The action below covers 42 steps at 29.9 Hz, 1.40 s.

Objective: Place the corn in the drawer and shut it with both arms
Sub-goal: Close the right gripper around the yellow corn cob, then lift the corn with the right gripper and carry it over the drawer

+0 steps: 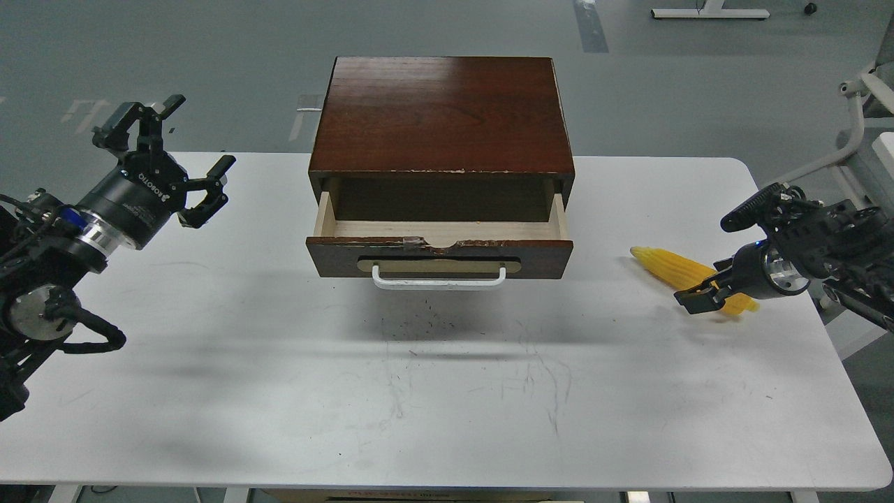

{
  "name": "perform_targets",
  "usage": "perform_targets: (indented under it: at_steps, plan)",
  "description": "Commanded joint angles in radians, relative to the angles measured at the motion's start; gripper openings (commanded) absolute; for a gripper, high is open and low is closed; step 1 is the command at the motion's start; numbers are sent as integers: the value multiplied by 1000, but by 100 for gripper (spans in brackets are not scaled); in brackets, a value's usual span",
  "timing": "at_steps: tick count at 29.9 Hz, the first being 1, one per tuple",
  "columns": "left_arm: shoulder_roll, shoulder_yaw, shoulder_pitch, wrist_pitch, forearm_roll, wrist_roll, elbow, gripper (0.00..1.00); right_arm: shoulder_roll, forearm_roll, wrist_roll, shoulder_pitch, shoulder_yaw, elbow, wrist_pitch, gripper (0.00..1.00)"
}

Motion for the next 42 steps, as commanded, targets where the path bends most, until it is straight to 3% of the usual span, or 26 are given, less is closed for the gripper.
perform_targets:
  at_steps: [1,2,4,7,15,24,31,42]
  plan:
    - [0,0,0,0,0,0,0,99,-8,2,0,1,-5,3,-1,38]
    - [0,0,0,0,0,0,0,99,-8,2,0,3,-5,3,-1,27]
    - [0,0,0,0,0,0,0,99,-11,2,0,4,-3,8,-1,14]
    - [2,0,0,0,0,0,0,99,-15,6,0,24,1,17,-1,7]
    - [2,0,-2,0,0,0,0,99,-49,69,0,302,44,159,8,8]
    - [23,-3,-3,0,-1,0,0,99,63,179,0,609,44,319,40,8]
    - [36,-3,-3,0,-1,0,-1,99,161,176,0,693,29,454,43,8]
    - [66,-15,-2,0,-1,-1,-5,99,334,16,0,719,-59,451,17,7]
